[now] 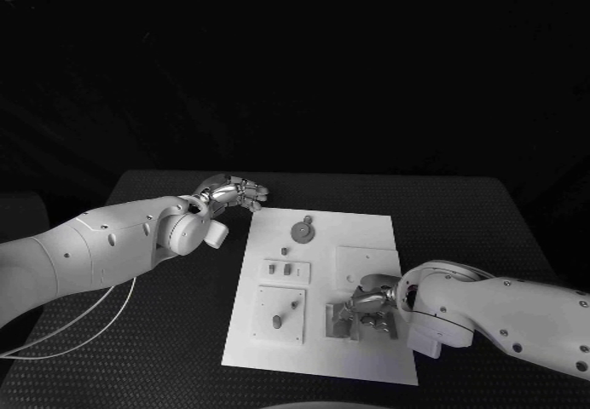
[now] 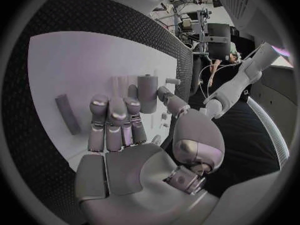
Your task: Assemble the parts on the task board
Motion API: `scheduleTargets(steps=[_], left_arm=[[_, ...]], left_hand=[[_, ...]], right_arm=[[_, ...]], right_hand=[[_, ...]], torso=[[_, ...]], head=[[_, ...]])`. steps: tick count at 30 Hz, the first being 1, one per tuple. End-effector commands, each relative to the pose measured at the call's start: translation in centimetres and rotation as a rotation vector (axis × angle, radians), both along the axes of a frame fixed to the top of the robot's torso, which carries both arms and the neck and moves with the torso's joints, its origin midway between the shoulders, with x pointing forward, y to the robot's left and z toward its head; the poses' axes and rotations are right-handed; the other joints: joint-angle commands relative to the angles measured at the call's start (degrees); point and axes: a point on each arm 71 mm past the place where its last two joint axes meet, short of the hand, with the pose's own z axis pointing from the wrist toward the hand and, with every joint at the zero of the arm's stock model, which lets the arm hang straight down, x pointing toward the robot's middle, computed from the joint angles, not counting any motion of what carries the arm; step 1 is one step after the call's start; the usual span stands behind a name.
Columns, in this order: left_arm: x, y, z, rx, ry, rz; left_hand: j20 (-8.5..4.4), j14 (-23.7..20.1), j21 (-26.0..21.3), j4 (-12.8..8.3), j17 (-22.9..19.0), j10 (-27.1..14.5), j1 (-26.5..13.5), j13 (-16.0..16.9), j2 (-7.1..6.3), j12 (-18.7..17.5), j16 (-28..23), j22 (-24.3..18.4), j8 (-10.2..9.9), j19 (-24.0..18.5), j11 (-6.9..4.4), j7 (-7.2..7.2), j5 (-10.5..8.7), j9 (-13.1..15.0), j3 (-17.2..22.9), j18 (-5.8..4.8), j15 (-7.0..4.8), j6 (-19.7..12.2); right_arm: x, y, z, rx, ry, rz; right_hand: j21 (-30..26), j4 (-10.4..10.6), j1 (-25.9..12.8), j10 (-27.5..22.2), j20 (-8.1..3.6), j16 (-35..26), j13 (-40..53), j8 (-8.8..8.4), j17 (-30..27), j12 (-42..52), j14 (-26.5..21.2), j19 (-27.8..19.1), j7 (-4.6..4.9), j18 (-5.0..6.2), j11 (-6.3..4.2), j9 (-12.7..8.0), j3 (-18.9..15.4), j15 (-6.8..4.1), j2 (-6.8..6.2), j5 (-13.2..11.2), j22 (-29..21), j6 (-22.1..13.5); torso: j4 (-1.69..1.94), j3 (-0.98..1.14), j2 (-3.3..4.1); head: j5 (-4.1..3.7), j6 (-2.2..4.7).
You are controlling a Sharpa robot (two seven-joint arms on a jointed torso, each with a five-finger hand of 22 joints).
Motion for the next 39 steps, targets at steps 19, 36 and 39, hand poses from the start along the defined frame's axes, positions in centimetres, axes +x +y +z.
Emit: scheduleTargets(steps=[19, 36, 39], left_arm=[[-0.02, -0.21, 0.07, -0.012, 0.001, -0.014], [-0.04, -0.14, 0.06, -0.012, 0.002, -0.013], [-0.05, -0.13, 0.06, -0.012, 0.002, -0.014]], left_hand=[[-0.09, 0.4, -0.2, 0.1, 0.1, 0.3, -0.5, 0.0, 0.03, 0.0, -0.4, 0.1, 0.4, 0.0, 0.01, -0.23, -0.07, -0.1, -0.1, 0.99, 0.09, 0.1], [-0.08, 0.4, -0.2, 0.1, 0.1, 0.3, -0.5, 0.0, 0.01, 0.0, -0.5, 0.1, 0.4, -0.1, 0.02, -0.21, -0.07, -0.2, -0.1, 0.99, 0.10, 0.0], [-0.08, 0.4, -0.2, 0.1, 0.2, 0.3, -0.5, 0.0, 0.01, 0.0, -0.5, 0.1, 0.4, -0.1, 0.02, -0.21, -0.07, -0.2, -0.1, 0.98, 0.11, 0.0]], right_arm=[[-0.09, -0.36, -0.41, -0.035, 0.011, 0.019], [-0.17, -0.60, -0.20, -0.058, -0.037, 0.082], [-0.45, -0.42, -0.18, -0.049, -0.024, 0.112]], right_hand=[[0.0, 0.9, -1.2, -1.3, 0.33, -0.7, 0.2, -0.95, 0.0, -0.8, -1.1, -0.8, 0.57, 2.58, 0.50, -0.1, -3.3, 0.39, -3.27, 0.3, -0.5, -1.3], [0.1, 0.1, 0.4, -1.1, 0.18, -0.6, 0.3, -0.75, 0.1, -0.7, -1.0, -0.8, 0.41, 2.58, 0.35, 0.1, -3.9, 0.26, -3.46, 0.4, -0.6, -1.1], [0.2, -1.4, 2.5, -1.0, 0.09, -0.6, 0.4, -0.70, 0.1, -0.7, -0.9, -0.9, 0.38, 2.58, 0.32, 0.2, -4.4, 0.23, -4.39, 0.3, -0.7, -1.0]], torso=[[-0.02, -0.01, 0.00], [-0.03, 0.01, 0.01], [-0.01, 0.02, 0.02]], head=[[0.06, -0.01], [0.07, 0.02], [0.11, -0.01]])
